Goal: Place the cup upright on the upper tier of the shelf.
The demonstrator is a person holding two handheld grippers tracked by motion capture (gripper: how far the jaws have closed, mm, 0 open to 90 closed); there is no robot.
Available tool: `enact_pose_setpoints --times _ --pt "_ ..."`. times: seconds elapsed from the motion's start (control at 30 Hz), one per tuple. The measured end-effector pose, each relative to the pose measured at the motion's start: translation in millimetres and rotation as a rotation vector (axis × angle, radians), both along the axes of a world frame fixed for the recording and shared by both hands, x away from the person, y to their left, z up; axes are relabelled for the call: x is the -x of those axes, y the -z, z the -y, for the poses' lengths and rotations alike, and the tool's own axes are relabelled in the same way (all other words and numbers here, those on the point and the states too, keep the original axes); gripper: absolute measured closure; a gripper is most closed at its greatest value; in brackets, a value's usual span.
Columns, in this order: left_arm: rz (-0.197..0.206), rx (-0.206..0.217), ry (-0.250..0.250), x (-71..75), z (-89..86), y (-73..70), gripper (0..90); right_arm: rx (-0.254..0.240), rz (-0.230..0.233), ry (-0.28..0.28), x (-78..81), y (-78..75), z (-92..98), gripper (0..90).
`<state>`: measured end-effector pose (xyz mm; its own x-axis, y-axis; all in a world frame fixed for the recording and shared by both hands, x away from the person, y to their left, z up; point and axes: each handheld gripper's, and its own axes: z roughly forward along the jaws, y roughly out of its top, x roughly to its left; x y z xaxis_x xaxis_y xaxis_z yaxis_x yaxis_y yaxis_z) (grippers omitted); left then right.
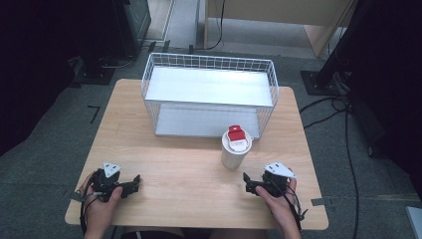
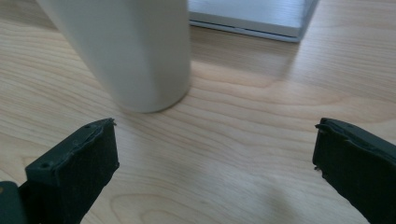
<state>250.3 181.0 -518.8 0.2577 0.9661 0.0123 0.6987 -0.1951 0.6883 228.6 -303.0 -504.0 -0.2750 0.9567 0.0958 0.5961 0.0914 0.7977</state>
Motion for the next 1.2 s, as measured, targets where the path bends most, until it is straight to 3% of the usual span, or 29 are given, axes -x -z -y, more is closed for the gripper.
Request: enact_pose_setpoints --times 0.17,0.3,0.77,0.9,1.0,1.2 --pt "0.000 0.000 0.001 0.0 0.0 0.0 2.5 -0.009 0.006 -0.023 -3.7 -1.7 -9.3 0.0" --pt "0.001 0.000 0.000 0.0 0.0 0.0 2.5 -0.075 0.019 -0.052 -5.9 -6.8 -16.9 0.0" --pt "0.001 0.000 0.001 -0.1 -0.1 0.1 2.5 -0.120 0.071 -0.127 -17.0 -19.2 -44.2 0.0" --pt "0.001 0.000 0.000 -0.1 0.0 0.0 2.5 -0.134 0.083 -0.104 -22.2 -19.0 -50.0 0.0" --pt "0.001 0.000 0.000 -0.1 0.0 0.0 2.5 -0.146 0.104 -0.033 -30.0 -19.3 -56.2 0.0" --pt "0.000 0.001 0.000 0.0 0.1 0.1 2.5 -0.167 0.133 0.010 -36.4 -18.6 -61.6 0.3"
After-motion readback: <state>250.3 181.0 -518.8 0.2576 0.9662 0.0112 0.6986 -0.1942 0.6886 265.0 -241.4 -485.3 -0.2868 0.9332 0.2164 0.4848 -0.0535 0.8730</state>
